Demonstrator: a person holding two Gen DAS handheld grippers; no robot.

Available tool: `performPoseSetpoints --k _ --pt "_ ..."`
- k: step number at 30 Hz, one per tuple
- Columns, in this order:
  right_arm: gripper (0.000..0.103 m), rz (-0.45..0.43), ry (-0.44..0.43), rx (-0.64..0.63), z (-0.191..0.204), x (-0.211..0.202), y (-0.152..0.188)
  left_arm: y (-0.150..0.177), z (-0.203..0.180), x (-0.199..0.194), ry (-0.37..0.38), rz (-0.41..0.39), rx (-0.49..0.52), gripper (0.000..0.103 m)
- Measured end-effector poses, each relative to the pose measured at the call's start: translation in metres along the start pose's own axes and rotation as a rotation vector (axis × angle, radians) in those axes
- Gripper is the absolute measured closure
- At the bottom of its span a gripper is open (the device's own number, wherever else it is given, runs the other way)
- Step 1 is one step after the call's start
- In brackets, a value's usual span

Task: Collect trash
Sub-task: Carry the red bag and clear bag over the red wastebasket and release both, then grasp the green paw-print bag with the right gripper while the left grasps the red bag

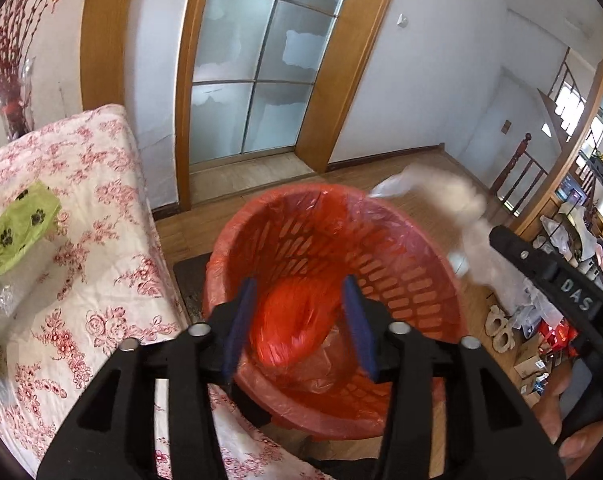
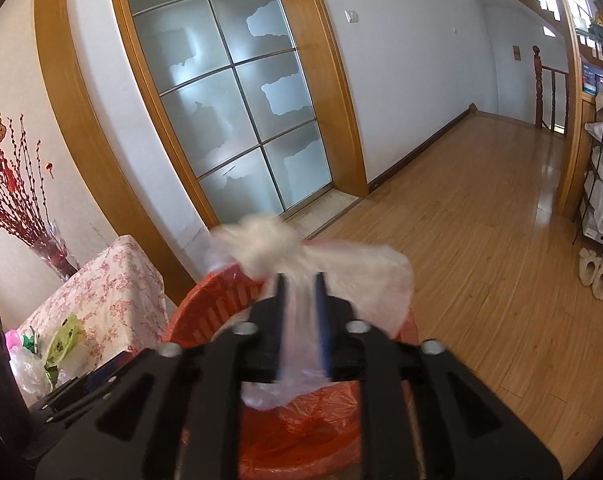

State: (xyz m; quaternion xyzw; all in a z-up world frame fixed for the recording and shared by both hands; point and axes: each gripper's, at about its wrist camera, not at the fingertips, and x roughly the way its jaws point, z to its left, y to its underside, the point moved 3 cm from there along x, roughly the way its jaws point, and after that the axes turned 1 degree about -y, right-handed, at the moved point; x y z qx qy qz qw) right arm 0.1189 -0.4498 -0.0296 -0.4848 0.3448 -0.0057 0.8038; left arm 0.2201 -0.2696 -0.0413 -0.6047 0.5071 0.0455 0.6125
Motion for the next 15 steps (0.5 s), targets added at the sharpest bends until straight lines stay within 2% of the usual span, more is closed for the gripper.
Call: performPoseSetpoints --k 3,9,15 --pt "0.068 -0.006 0.019 -0.013 -0.001 -0.002 0.003 0.003 0.009 -0.001 -0.024 0.010 -0.014 0.052" --pt "0.049 -0.023 0.055 -0.060 0.002 -0.008 0.011 0.013 0.034 -0.017 -0.101 -0.011 -0.035 0.040" --pt "0.046 -0.016 0.062 -0.119 0.017 -0.015 0.023 0.025 0.062 -0.044 -0.207 -0.050 -0.025 0.033"
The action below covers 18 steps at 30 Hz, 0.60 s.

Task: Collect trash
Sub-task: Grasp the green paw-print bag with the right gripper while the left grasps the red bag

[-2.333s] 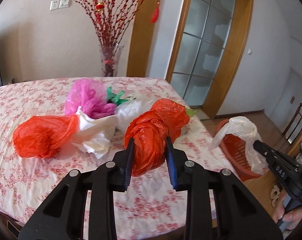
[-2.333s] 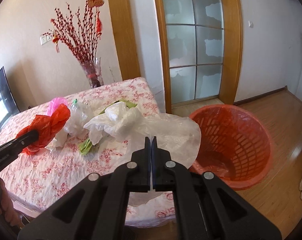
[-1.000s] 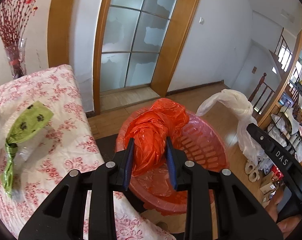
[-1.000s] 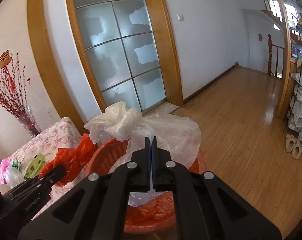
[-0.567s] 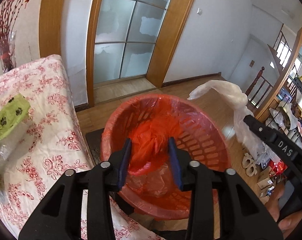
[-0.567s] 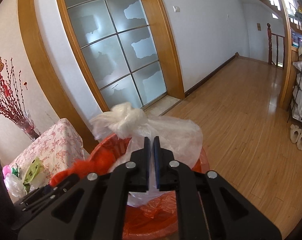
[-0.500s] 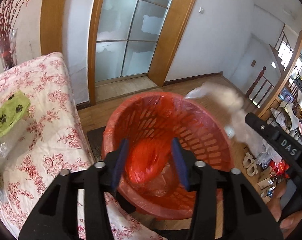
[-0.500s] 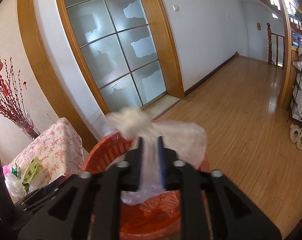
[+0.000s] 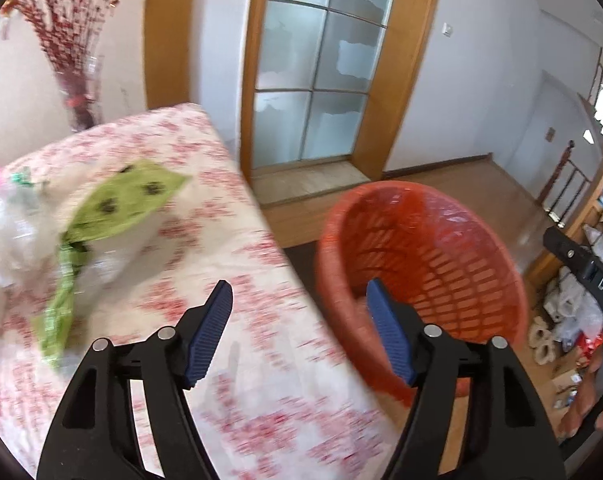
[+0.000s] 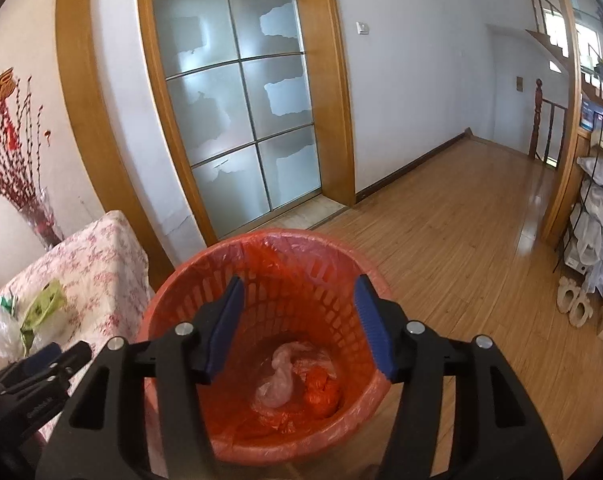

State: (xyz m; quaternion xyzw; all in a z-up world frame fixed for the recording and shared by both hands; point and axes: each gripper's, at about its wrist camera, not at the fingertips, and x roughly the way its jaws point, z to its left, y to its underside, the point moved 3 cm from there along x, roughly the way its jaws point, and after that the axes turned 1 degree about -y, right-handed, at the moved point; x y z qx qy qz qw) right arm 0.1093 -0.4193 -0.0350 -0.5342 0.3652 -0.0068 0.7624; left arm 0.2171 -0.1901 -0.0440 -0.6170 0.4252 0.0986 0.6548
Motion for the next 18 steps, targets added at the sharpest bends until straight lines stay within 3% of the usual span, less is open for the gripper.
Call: performPoseSetpoints --k 9,18 --pt "0.046 0.003 -0.063 -0.077 0.041 -0.020 0.008 0.017 0.060 -0.036 -0.099 -0.026 -0.082 0.031" --pt "0.048 0.077 -0.238 -0.157 0.120 -0.031 0.028 0.037 0.135 -0.081 -0.222 -0.077 -0.167 0.030"
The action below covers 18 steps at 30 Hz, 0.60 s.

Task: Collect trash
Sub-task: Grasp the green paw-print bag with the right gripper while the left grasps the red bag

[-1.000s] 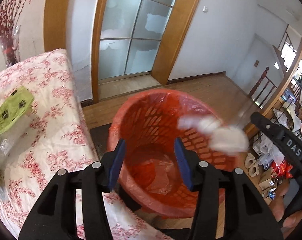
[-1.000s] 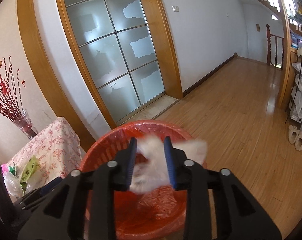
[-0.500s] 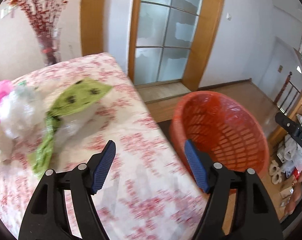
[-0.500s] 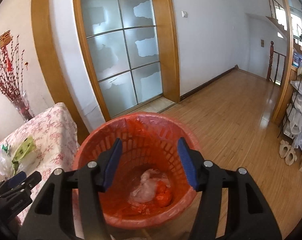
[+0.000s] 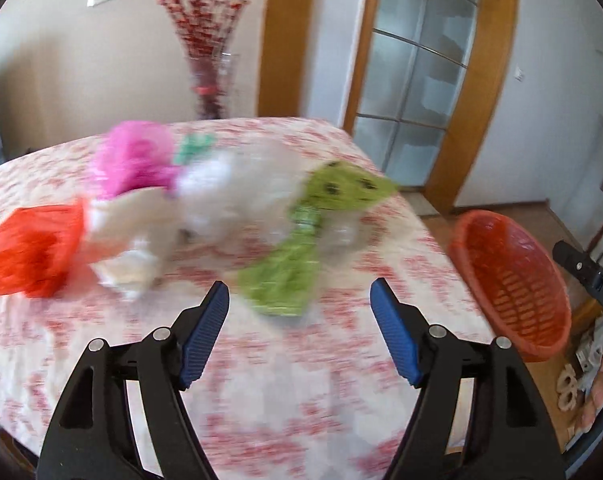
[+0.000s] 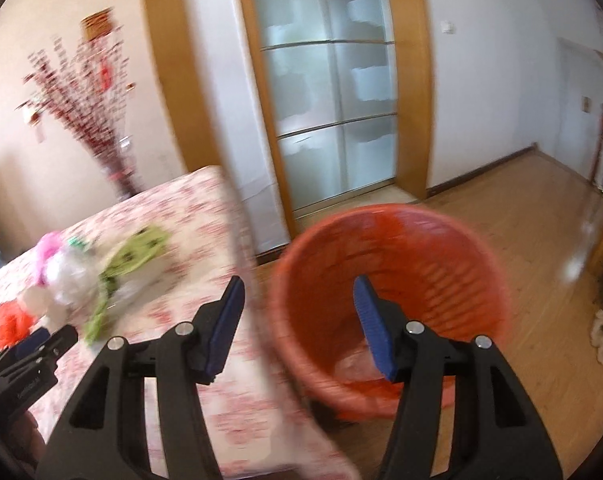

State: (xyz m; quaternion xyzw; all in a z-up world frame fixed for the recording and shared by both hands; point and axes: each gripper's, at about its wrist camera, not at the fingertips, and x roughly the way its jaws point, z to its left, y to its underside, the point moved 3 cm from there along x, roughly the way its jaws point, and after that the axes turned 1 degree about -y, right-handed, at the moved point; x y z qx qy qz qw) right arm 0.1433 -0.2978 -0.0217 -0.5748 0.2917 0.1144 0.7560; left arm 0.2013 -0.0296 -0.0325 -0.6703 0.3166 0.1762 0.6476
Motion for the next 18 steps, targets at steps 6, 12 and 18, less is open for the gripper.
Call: performPoseSetpoints --k 6,12,18 --pt "0.063 0.081 -0.158 -0.076 0.079 0.020 0.011 -0.001 0.068 -0.017 -0.116 -0.033 -0.063 0.028" --pt "0.069 0.170 -0.299 -0.098 0.153 0.054 0.016 -0.009 0.140 -0.032 -0.236 -0.084 -0.130 0.026" --pt "0.072 0.190 -0.290 -0.146 0.196 0.077 0.019 -0.019 0.201 -0.032 -0.298 -0.090 -0.206 0.025"
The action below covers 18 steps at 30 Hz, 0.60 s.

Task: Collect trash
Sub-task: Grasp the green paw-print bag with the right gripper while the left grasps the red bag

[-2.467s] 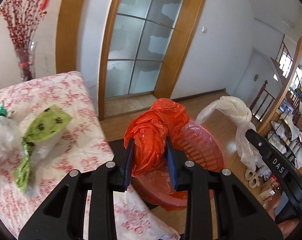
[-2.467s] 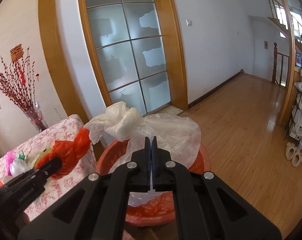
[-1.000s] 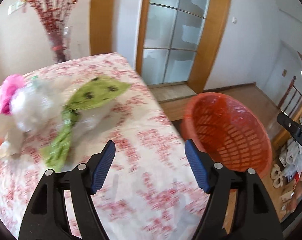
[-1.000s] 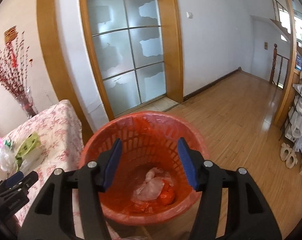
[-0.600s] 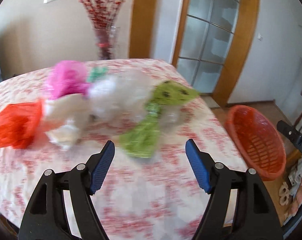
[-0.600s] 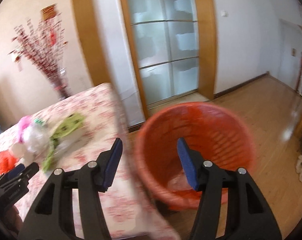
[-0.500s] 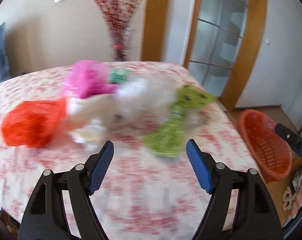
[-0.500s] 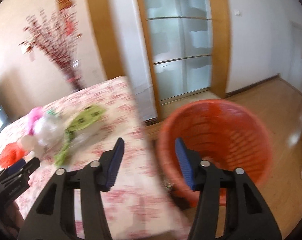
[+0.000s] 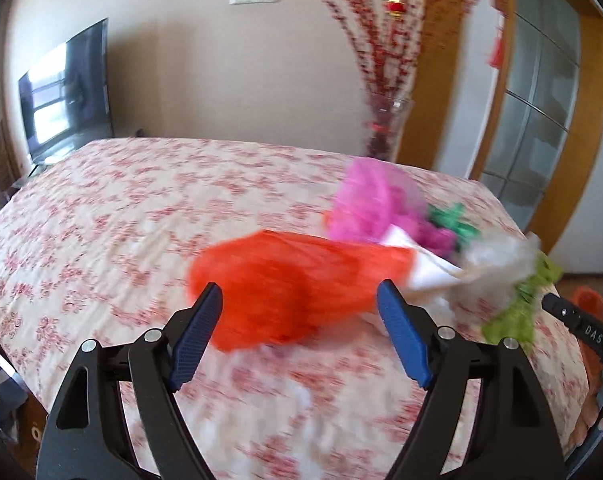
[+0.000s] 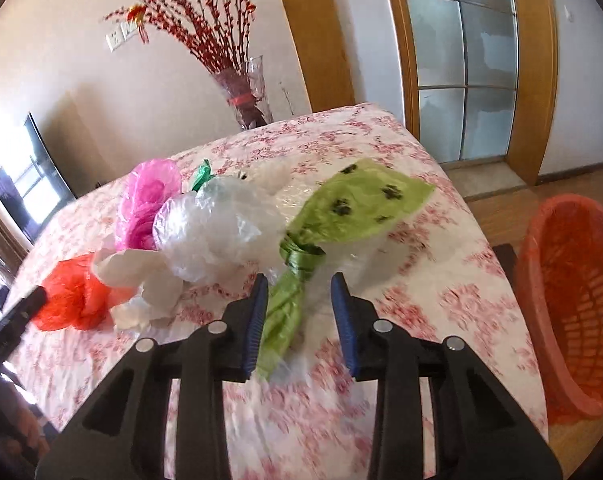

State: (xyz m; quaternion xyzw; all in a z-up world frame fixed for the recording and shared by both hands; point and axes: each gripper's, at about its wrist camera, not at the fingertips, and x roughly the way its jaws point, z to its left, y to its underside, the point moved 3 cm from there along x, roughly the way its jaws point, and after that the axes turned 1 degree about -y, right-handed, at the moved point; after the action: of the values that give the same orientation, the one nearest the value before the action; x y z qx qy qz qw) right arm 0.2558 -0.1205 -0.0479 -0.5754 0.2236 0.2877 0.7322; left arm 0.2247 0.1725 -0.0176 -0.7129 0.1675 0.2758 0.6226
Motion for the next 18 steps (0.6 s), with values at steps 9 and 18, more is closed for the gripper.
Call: performPoseSetpoints --k 9,18 --pt "0.073 0.042 0.075 -0.024 0.006 0.036 -0.005 -0.005 0.035 0.036 -0.030 0.066 -0.030 0.022" --pt "0.090 0.072 0.091 -0.040 0.004 0.044 0.004 0.015 0.033 0.064 0.037 0.162 -0.076 0.023"
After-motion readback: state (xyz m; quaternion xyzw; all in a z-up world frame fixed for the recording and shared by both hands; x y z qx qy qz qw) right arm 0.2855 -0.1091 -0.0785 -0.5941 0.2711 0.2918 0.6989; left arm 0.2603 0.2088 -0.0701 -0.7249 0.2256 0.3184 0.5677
